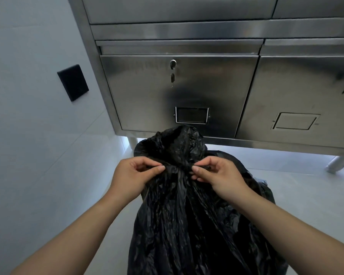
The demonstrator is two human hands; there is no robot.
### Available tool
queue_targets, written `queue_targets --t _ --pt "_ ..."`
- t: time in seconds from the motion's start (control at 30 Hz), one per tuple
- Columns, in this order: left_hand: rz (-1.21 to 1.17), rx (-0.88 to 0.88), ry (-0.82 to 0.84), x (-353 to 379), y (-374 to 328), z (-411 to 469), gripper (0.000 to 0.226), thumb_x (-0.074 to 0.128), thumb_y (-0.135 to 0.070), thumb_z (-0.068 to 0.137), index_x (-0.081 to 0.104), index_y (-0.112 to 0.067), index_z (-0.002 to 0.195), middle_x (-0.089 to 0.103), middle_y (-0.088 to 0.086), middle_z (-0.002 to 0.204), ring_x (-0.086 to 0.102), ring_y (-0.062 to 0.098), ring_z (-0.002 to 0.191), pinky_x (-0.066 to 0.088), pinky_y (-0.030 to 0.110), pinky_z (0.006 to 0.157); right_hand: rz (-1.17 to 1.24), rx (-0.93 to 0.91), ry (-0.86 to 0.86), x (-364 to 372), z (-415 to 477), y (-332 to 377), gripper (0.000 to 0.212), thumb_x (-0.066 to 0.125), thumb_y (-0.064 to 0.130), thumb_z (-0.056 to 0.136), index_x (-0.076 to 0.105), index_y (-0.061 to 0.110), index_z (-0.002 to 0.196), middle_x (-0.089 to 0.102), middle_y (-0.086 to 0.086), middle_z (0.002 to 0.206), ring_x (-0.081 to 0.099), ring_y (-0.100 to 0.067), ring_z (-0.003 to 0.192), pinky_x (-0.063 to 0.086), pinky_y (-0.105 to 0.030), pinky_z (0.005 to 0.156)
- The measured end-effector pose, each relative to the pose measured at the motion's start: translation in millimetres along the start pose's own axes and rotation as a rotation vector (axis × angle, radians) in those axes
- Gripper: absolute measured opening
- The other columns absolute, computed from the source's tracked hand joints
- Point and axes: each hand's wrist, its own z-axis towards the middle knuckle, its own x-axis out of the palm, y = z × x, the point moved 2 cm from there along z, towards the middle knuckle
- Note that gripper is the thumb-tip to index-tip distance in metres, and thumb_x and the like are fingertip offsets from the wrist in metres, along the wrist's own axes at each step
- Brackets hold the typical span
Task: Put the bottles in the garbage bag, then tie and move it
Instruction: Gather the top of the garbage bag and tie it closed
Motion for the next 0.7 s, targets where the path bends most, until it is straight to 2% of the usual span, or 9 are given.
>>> queue_targets --t 0.07,0.3,0.4,0.53,0.6,0.7 --pt "0.045 -0.014 0.030 -4.4 7.2 -3.3 0.013 0.080 -0.019 0.067 0.074 -0.031 0.065 0.074 -0.008 0.070 0.069 0.005 0.066 0.049 0.007 0.061 0.018 0.001 -0.046 -11.9 -9.2 -11.6 0.014 0.064 -0.003 0.081 0.064 0.008 0.072 0.068 0.002 0.060 0.067 -0.009 0.057 0.053 -0.014 0.060" --pt "0.134 -0.156 -0.033 -39.5 31.3 -17.7 0.015 0.077 -0.017 0.072 0.073 -0.029 0.064 0.074 -0.007 0.068 0.065 0.001 0.062 0.048 0.007 0.059 -0.033 0.072 -0.135 -58.0 -34.7 -31.0 0.015 0.063 -0.004 0.082 0.064 0.007 0.072 0.069 -0.002 0.060 0.067 -0.010 0.055 0.052 -0.014 0.056" --pt "0.087 -0.116 0.030 -32.8 18.5 -11.0 0.007 0.072 -0.017 0.077 0.071 -0.020 0.071 0.073 -0.006 0.072 0.065 0.005 0.068 0.051 0.011 0.064 -0.149 -0.020 -0.067 -57.6 -31.2 -11.9 0.013 0.063 0.001 0.083 0.064 0.011 0.074 0.069 0.001 0.060 0.068 -0.009 0.060 0.052 -0.015 0.055" --pt "-0.132 -0.092 0.108 2.8 6.4 -13.4 0.009 0.059 -0.018 0.087 0.066 -0.013 0.082 0.074 -0.002 0.096 0.068 0.012 0.091 0.055 0.024 0.082 -0.431 -0.126 0.100 -35.2 -22.4 16.3 0.010 0.065 0.013 0.084 0.064 0.018 0.075 0.067 -0.003 0.070 0.066 -0.010 0.064 0.054 -0.020 0.059" --pt "-0.180 -0.080 0.087 14.3 0.0 -9.2 0.019 0.053 -0.023 0.092 0.062 -0.007 0.089 0.075 -0.002 0.093 0.069 0.013 0.086 0.055 0.024 0.077 -0.457 -0.145 0.140 -16.5 -8.5 26.7 0.012 0.065 0.014 0.084 0.063 0.021 0.075 0.067 -0.006 0.073 0.065 -0.012 0.066 0.057 -0.024 0.062" --pt "-0.061 0.046 -0.022 18.6 -6.2 -1.1 0.022 0.047 -0.025 0.095 0.055 -0.006 0.087 0.070 -0.008 0.075 0.063 0.007 0.069 0.047 0.015 0.066 -0.334 -0.128 0.053 6.8 11.9 31.8 0.011 0.065 0.014 0.084 0.064 0.020 0.075 0.066 -0.008 0.075 0.063 -0.012 0.069 0.058 -0.027 0.065"
